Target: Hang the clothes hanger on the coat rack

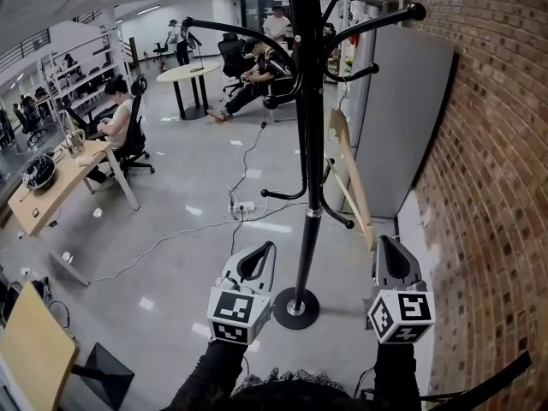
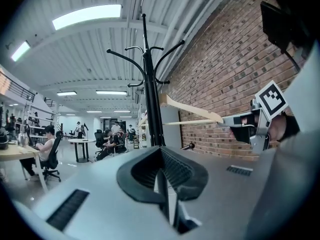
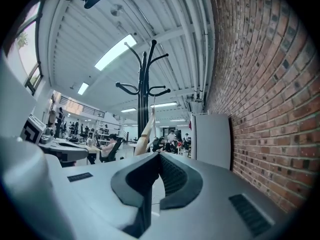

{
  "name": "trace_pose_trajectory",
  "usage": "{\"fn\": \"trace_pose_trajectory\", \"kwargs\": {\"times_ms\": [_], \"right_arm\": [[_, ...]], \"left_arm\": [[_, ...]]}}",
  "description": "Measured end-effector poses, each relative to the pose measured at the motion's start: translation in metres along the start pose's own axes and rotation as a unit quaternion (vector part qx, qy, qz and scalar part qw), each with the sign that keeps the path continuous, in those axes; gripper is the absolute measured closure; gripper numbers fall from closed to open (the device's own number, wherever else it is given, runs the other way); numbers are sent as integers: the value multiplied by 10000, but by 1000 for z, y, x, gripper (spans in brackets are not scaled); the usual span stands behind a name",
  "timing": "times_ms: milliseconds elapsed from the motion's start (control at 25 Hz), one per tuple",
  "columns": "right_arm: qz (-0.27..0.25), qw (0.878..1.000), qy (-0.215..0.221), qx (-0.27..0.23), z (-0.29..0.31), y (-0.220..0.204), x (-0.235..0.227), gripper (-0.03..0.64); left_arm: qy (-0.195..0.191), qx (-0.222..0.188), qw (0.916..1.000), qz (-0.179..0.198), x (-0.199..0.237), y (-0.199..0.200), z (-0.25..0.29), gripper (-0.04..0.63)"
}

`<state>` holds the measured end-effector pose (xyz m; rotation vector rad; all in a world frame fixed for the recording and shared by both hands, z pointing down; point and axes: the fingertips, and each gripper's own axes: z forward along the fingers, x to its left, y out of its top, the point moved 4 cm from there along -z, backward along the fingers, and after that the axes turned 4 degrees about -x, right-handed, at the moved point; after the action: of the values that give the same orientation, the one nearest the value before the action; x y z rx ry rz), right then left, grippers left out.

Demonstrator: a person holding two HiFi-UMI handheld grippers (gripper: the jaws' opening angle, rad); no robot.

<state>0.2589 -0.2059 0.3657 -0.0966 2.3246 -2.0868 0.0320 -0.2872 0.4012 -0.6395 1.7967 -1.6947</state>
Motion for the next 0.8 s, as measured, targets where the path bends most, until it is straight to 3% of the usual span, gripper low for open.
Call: {"fn": "trace_pose_trajectory", "kwargs": {"times_ms": [800], "right_arm": [[-316,9977,-605,6,-55,6,32,609]], "left_arm": [[-482,73,9985,-241,14,-19,-46,588]]}}
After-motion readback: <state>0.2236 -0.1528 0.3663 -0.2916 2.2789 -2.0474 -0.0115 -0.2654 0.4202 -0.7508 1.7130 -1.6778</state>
